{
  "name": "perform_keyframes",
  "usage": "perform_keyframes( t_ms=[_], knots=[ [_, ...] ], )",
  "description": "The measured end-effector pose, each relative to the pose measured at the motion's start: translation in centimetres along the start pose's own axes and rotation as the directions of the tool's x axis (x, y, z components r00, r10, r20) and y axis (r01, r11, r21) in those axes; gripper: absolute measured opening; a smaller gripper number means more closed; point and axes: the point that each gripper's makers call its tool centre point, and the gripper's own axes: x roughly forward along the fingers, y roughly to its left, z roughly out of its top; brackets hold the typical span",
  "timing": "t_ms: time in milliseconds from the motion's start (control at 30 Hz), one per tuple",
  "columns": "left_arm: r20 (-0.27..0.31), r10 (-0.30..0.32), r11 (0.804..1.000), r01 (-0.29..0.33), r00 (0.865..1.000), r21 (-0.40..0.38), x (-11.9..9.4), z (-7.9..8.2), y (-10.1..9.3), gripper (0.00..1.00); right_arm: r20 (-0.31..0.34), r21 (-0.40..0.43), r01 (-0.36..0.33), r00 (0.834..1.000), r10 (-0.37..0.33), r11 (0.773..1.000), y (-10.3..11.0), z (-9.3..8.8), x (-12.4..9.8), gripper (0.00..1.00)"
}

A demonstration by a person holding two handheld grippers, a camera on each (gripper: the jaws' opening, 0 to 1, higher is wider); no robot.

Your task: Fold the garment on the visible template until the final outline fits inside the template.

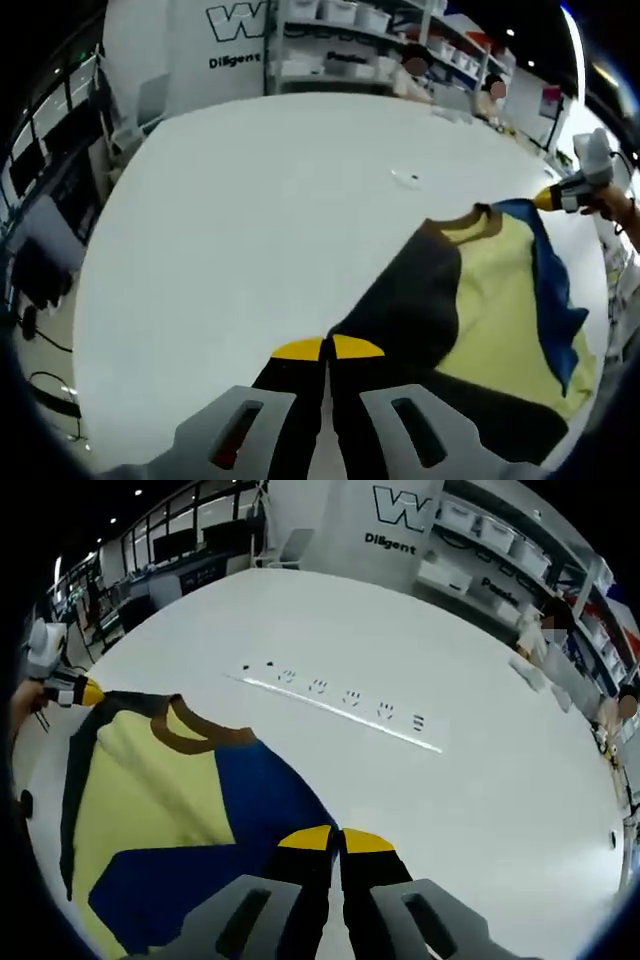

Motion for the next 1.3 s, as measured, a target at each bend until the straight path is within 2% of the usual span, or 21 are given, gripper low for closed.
perform_keyframes(
  t_ms=[167, 333, 600, 800, 967, 1033, 1133, 1233, 1300],
  knots=[
    [-0.002, 0.012, 0.999, -0.012, 1.000, 0.029, 0.8, 0.2, 0.1, 0.00, -0.002, 0.017, 0.008, 1.000, -0.008, 1.000, -0.4, -0.2, 1.4, 0.00],
    [0.015, 0.022, 0.999, -0.023, 1.000, 0.049, 1.0, 0.6, 0.2, 0.00, -0.009, 0.024, 0.023, 1.000, -0.022, 0.999, -0.5, -0.7, 1.9, 0.00],
    [0.016, 0.034, 0.999, -0.034, 0.999, 0.034, 0.9, 0.6, 0.1, 0.00, -0.014, 0.007, 0.051, 0.999, -0.051, 0.999, -0.4, -1.4, 2.4, 0.00],
    [0.012, 0.052, 0.996, -0.053, 0.999, 0.066, 0.7, 0.4, -0.3, 0.01, -0.014, -0.005, 0.061, 0.998, -0.061, 0.998, -0.4, -2.1, 2.9, 0.00],
    [0.011, 0.064, 0.996, -0.064, 0.998, 0.058, 0.4, 0.3, -0.4, 0.01, -0.001, 0.014, 0.054, 0.999, -0.054, 0.998, -1.0, -1.5, 3.7, 0.00],
    [0.013, 0.077, 0.995, -0.078, 0.997, 0.054, 0.3, 0.2, -0.5, 0.03, 0.005, 0.026, 0.053, 0.999, -0.053, 0.998, -1.1, -1.4, 3.7, 0.00],
    [0.018, 0.121, 0.990, -0.122, 0.993, 0.068, 0.3, 0.6, 0.8, 0.14, 0.056, 0.044, 0.040, 0.998, -0.042, 0.998, -1.1, -0.7, 3.2, 0.00],
    [0.038, 0.120, 0.991, -0.122, 0.992, 0.055, -0.5, 0.9, 0.9, 0.18, 0.100, 0.033, 0.021, 0.995, -0.024, 0.999, -0.9, 0.1, 2.8, 0.13],
    [0.055, 0.127, 0.989, -0.131, 0.990, 0.075, -1.0, 1.2, 0.9, 0.24, 0.117, 0.040, 0.001, 0.993, -0.006, 0.999, -0.7, 0.6, 2.3, 0.24]
  ],
)
